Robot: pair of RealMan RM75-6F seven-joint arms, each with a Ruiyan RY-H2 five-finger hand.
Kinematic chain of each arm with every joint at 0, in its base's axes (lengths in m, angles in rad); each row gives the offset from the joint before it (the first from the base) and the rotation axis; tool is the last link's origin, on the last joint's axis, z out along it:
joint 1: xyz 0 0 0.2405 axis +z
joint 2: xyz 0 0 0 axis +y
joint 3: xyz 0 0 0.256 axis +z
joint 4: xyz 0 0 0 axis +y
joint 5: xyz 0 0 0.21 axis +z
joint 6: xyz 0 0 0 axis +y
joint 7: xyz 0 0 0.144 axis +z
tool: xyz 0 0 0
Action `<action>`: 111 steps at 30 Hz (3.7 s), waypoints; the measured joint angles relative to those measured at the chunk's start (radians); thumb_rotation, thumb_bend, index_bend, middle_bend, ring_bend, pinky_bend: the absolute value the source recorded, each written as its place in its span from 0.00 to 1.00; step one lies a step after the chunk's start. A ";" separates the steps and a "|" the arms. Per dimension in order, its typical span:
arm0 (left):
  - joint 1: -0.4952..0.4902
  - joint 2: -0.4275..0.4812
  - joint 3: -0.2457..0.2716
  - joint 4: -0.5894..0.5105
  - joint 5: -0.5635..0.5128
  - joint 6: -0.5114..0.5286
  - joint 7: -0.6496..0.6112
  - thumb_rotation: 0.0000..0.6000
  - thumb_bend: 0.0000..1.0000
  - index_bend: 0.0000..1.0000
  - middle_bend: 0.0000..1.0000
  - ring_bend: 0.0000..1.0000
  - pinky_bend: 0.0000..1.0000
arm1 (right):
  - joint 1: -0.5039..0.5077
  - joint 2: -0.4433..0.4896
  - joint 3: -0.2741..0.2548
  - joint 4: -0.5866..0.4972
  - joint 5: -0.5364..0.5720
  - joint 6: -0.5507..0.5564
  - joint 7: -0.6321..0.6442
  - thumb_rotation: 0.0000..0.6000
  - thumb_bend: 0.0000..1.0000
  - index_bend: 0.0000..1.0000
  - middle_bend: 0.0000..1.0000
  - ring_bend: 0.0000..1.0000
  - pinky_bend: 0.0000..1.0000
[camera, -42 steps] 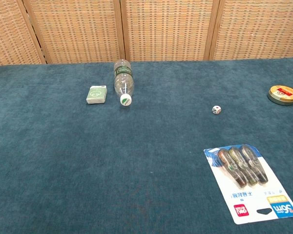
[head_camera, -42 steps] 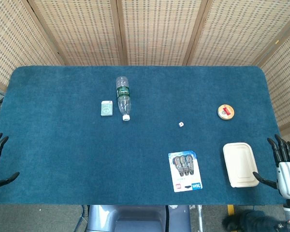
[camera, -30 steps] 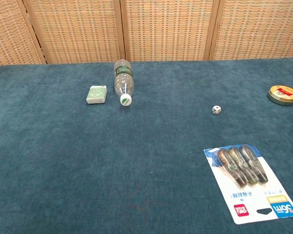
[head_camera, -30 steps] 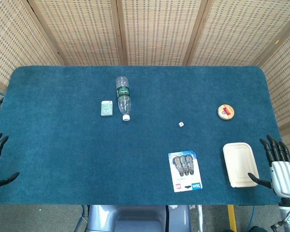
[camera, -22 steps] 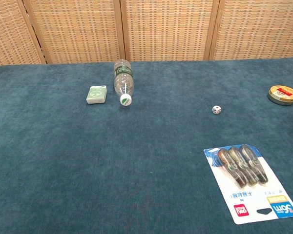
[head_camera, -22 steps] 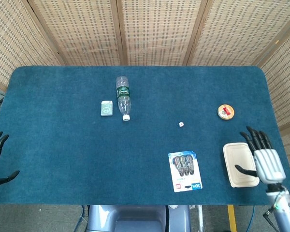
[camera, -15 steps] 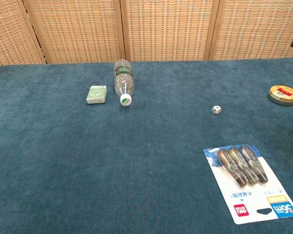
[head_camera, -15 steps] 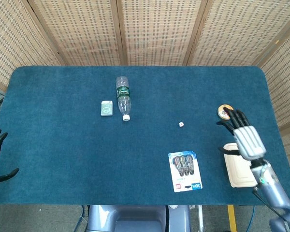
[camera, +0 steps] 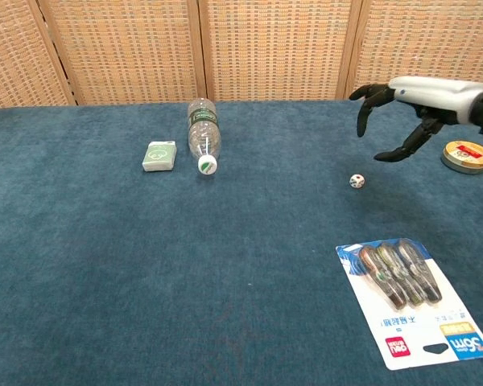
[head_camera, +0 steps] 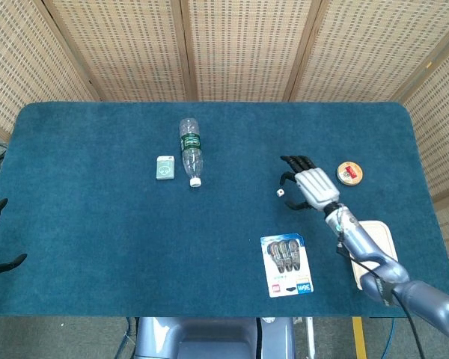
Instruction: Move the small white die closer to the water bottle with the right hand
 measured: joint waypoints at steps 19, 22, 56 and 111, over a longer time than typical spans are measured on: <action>-0.018 -0.005 -0.011 0.004 -0.045 -0.038 0.018 1.00 0.00 0.00 0.00 0.00 0.00 | 0.110 -0.184 -0.040 0.271 0.083 -0.135 -0.167 1.00 0.35 0.40 0.07 0.00 0.05; -0.018 -0.005 -0.011 0.003 -0.044 -0.035 0.018 1.00 0.00 0.00 0.00 0.00 0.00 | 0.121 -0.215 -0.034 0.325 0.122 -0.167 -0.195 1.00 0.35 0.41 0.07 0.00 0.05; -0.022 0.011 -0.001 -0.001 -0.029 -0.044 -0.017 1.00 0.00 0.00 0.00 0.00 0.00 | 0.113 -0.086 -0.042 0.134 0.099 -0.012 -0.245 1.00 0.47 0.54 0.10 0.00 0.08; 0.012 0.019 0.033 -0.003 0.056 0.029 -0.049 1.00 0.00 0.00 0.00 0.00 0.00 | -0.494 0.269 -0.164 -0.374 0.078 0.700 -0.148 1.00 0.00 0.00 0.00 0.00 0.04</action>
